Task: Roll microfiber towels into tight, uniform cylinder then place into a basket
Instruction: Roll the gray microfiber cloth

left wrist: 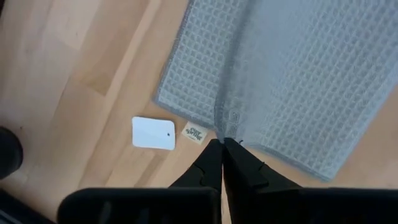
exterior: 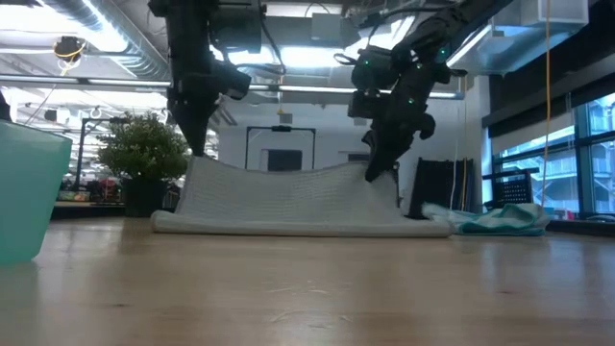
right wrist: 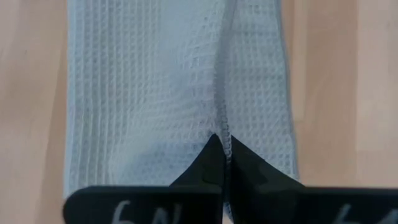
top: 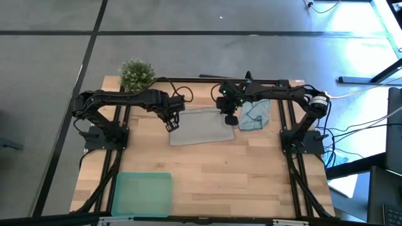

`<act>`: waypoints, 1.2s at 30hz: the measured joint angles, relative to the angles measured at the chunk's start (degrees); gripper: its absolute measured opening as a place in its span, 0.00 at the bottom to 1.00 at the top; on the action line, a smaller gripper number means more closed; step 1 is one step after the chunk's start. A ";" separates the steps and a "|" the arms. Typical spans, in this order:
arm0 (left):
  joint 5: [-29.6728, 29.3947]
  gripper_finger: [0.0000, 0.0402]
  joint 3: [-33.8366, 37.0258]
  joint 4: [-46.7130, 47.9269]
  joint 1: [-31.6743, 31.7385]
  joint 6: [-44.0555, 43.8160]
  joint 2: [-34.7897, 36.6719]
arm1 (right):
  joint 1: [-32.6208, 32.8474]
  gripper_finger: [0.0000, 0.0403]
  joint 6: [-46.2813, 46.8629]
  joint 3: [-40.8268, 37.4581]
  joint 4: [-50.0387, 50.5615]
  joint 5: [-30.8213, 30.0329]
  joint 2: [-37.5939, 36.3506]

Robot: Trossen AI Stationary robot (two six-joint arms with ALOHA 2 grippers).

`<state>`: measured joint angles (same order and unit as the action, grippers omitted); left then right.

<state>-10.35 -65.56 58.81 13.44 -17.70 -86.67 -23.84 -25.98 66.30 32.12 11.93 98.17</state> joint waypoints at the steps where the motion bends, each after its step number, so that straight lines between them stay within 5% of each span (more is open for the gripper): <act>1: -0.37 0.01 0.00 -0.22 0.05 0.25 0.00 | 0.00 0.01 -0.06 0.00 0.02 0.00 0.04; 19: -4.89 0.20 0.00 -3.83 2.60 -2.30 0.00 | 0.13 0.31 3.58 1.65 -0.41 -7.23 0.09; 26: 5.19 0.20 3.84 -8.62 2.54 -2.93 -1.49 | 0.30 0.30 13.54 1.50 5.40 18.50 0.04; 36: 7.17 0.19 14.07 -20.86 1.02 -2.74 -5.06 | 3.30 0.29 15.54 -9.66 0.91 22.38 0.06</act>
<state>-3.18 -51.49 37.95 14.46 -20.44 -91.74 -20.54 -10.44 56.65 33.03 34.30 98.23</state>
